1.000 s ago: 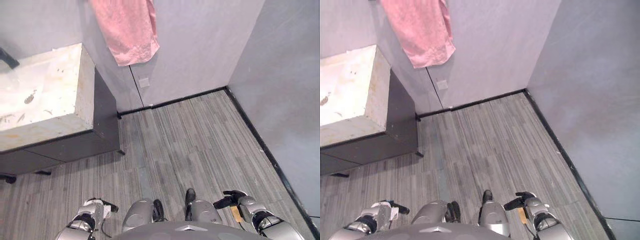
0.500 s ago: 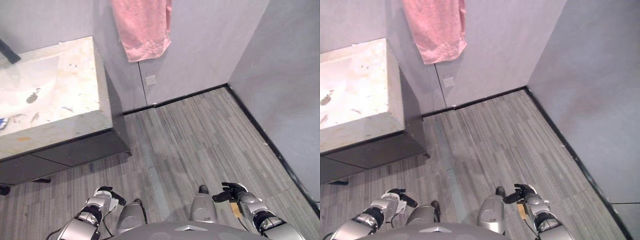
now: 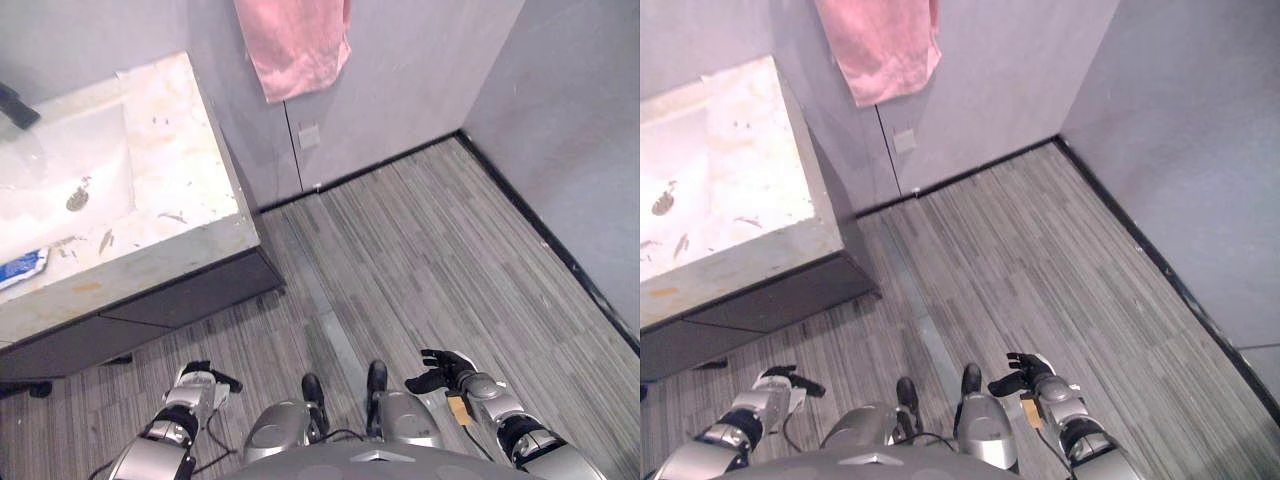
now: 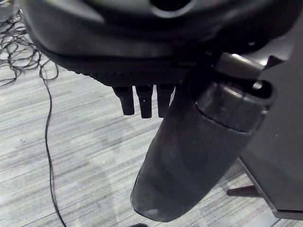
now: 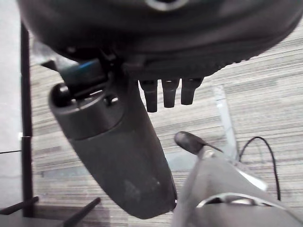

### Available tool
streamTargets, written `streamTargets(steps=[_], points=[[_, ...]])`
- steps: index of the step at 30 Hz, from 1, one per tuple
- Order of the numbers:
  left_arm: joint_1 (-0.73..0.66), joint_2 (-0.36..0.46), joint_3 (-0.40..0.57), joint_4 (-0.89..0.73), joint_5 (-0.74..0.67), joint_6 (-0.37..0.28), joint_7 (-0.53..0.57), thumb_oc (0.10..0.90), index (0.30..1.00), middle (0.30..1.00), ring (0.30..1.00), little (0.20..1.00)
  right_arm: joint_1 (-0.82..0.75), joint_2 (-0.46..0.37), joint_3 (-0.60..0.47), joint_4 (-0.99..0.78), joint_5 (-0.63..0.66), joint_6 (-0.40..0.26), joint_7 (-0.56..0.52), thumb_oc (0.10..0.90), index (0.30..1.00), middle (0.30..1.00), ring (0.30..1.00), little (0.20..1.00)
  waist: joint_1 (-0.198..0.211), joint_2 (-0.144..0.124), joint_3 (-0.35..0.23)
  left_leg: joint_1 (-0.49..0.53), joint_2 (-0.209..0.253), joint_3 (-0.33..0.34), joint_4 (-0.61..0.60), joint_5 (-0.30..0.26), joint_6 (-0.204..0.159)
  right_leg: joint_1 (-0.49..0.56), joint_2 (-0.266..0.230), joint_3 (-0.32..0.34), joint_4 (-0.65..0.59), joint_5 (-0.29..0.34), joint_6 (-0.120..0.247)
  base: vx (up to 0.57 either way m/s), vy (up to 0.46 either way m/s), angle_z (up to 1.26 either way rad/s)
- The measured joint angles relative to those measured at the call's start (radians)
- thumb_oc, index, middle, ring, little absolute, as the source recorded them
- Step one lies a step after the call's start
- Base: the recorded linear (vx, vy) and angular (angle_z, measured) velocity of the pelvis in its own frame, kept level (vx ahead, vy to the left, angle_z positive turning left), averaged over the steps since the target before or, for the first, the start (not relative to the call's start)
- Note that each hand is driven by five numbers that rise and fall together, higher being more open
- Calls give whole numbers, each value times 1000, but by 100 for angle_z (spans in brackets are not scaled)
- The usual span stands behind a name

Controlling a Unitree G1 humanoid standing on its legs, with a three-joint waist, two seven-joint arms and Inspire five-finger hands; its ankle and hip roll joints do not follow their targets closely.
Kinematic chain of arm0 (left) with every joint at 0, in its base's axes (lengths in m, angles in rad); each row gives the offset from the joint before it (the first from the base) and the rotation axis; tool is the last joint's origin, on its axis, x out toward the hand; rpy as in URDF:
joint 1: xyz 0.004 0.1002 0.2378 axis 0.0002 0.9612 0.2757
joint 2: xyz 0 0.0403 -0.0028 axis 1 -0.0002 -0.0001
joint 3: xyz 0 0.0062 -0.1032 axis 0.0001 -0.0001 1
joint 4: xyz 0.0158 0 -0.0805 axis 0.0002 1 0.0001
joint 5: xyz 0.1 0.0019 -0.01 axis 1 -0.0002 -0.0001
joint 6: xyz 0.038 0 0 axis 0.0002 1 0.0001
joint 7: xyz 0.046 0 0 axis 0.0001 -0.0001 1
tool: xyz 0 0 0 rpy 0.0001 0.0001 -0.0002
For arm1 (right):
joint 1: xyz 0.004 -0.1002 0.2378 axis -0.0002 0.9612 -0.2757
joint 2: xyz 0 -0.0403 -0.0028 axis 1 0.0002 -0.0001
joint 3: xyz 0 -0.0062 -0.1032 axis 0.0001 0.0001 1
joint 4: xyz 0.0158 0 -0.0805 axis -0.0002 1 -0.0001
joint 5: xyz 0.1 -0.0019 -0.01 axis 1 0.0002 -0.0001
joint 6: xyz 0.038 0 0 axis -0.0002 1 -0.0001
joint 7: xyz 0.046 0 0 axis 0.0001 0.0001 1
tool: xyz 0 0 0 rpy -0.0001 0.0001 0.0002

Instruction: Organize the bathroom.

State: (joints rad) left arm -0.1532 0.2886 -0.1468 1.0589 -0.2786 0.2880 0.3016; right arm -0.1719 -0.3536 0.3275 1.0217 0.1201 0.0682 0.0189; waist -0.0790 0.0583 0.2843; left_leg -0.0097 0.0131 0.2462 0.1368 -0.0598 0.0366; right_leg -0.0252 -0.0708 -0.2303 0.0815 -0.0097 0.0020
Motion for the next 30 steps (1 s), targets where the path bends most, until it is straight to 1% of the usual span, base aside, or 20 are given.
streamTargets(steps=[3, 7, 8, 11, 12, 13, 15, 18, 19, 20, 21, 22, 23, 24, 25, 26, 27, 28, 29, 30], points=[[13, -6, 5, 11, -30, 9, 0, 800, 900, 900, 900, 900, 1, -4, 0, 1, -39, -11, 3, 800, 900, 900, 900, 900, 1, -6, -7, -4, 13, -10, 4, -3, -16, 9, 10, -11, 0, -12, -11, -4, -88, 13], [12, -7, 6, 22, -35, 0, 1, 800, 900, 900, 900, 900, -2, -1, 43, 36, -47, -10, 9, 800, 900, 900, 900, 900, 33, -41, -27, -56, 33, -93, 102, -1, -67, 5, 19, -30, 16, -24, -58, -8, 26, 21], [12, -8, 8, 44, -37, -5, 2, 800, 900, 900, 900, 900, 0, 0, 54, 38, -73, -14, 10, 800, 900, 900, 900, 900, 48, -52, -30, -59, 68, -98, 169, -20, -69, 13, 12, -45, 22, -24, -73, 41, 127, 16], [-4, -8, 8, 105, -33, -4, 2, 800, 900, 900, 900, 900, 4, 5, 59, 65, -73, -18, 5, 800, 900, 900, 900, 900, 29, -61, -52, -66, 195, -73, 243, -7, -113, 33, 11, -99, 10, -35, -88, 46, 216, 51], [-7, -9, 3, 107, -31, -7, -2, 800, 900, 900, 900, 900, 3, 2, 56, 73, -73, -16, -3, 800, 900, 900, 900, 900, 23, -63, -53, -47, 246, -91, 200, 8, -126, 31, 2, -113, 17, -39, -63, 27, 357, 62], [-9, -13, -4, 106, -29, -7, -4, 800, 900, 900, 900, 900, -1, -3, 56, 77, -72, -16, -7, 800, 900, 900, 900, 900, 22, -59, -54, -33, 257, -120, 160, 18, -144, 17, -6, -117, 31, -44, -49, 35, 436, 46], [-12, -25, -17, 109, -25, -13, -14, 800, 900, 900, 900, 900, -6, -12, 42, 87, -71, -16, -10, 800, 900, 900, 900, 900, 23, -41, -56, -6, 251, -160, 82, 30, -157, -25, -37, -120, 88, -50, -22, -5, 469, 19], [-14, -37, -32, 93, -22, -18, -23, 800, 900, 900, 900, 900, -7, -22, 35, 90, -60, -10, -23, 800, 900, 900, 900, 900, 18, -30, -54, 3, 214, -105, 54, -26, -176, -68, -101, -114, 167, -61, 10, -11, 410, 14], [-21, -34, -43, 70, -17, -18, -23, 800, 900, 900, 900, 900, -7, -18, 35, 84, -55, -6, -26, 800, 900, 900, 900, 900, 23, -51, -45, -5, 171, -85, 70, -33, -161, -84, -149, -96, 185, -57, 27, 26, 327, 4], [-21, -34, -43, 70, -17, -18, -23, 800, 900, 900, 900, 900, -7, -18, 35, 84, -55, -6, -26, 800, 900, 900, 900, 900, 23, -51, -45, -5, 171, -85, 70, -33, -161, -84, -149, -96, 185, -57, 27, 60, 401, -5], [-30, -37, -47, 52, 10, -17, -25, 800, 900, 900, 900, 900, -11, -12, 31, 73, -54, -5, -28, 800, 900, 900, 900, 900, 24, -60, -34, -43, 111, -71, 157, -86, -110, -87, -210, -67, 167, -22, 70, 48, 314, -10], [-30, -34, -46, 51, 15, -17, -24, 800, 900, 900, 900, 900, -11, -4, 20, 72, -55, -5, -29, 800, 900, 900, 900, 900, 23, -58, -34, -59, 101, -65, 198, -110, -97, -83, -220, -56, 151, -7, 78, 33, 457, -28], [-36, -22, -47, 46, 15, -6, -21, 800, 900, 900, 900, 900, -5, 14, -14, 54, -56, 7, -32, 800, 900, 900, 900, 900, 29, -61, -23, -74, 69, -50, 264, -155, -65, -69, -255, -48, 113, 36, 105, -18, 362, -25], [-35, -16, -46, 40, 15, -1, -21, 800, 900, 900, 900, 900, 1, 20, -14, 42, -57, 9, -29, 800, 900, 900, 900, 900, 22, -68, -22, -76, 46, -30, 282, -168, -52, -69, -269, -50, 88, 65, 98, -32, 343, -35], [-31, -9, -42, 30, 15, -1, -20, 800, 900, 900, 900, 900, -1, 26, -15, 37, -60, 8, -28, 800, 900, 900, 900, 900, 23, -73, -18, -86, 33, -2, 300, -188, -34, -81, -283, -59, 71, 115, 116, -79, 219, -73], [-21, -4, -39, 28, 15, -3, -19, 800, 900, 900, 900, 900, -11, 27, -14, 32, -62, 9, -27, 800, 900, 900, 900, 900, 46, -73, -14, -87, 36, 44, 302, -196, -15, -107, -290, -96, 66, 189, 109, -62, 130, -112], [-11, -5, -20, 31, 14, 3, -12, 800, 900, 900, 900, 900, -39, 24, -13, 17, -66, 13, -23, 800, 900, 900, 900, 900, 50, -53, -2, -89, 55, 76, 301, -195, 0, -127, -267, -115, 64, 245, 95, -46, -4, -103], [-3, -6, -6, 32, 15, 1, 2, 800, 900, 900, 900, 900, -9, 22, -11, -22, -65, 8, -17, 800, 900, 900, 900, 900, 31, -21, -6, -79, 76, 64, 263, -178, 7, -155, -185, -73, 172, 128, 112, 18, -35, -35], [-4, -4, -2, 27, 15, -2, 5, 800, 900, 900, 900, 900, 6, 24, -8, -26, -63, 11, -13, 800, 900, 900, 900, 900, 24, -21, -16, -74, 69, 52, 223, -151, 14, -146, -127, -48, 186, 93, 107, 16, -38, 24], [-14, -1, -3, 29, 14, -4, 7, 800, 900, 900, 900, 900, 20, 28, -7, -26, -54, 11, -14, 800, 900, 900, 900, 900, 17, -20, -17, -66, 62, 25, 181, -126, 19, -132, -68, 23, 181, 51, 99, -18, -9, 106]])
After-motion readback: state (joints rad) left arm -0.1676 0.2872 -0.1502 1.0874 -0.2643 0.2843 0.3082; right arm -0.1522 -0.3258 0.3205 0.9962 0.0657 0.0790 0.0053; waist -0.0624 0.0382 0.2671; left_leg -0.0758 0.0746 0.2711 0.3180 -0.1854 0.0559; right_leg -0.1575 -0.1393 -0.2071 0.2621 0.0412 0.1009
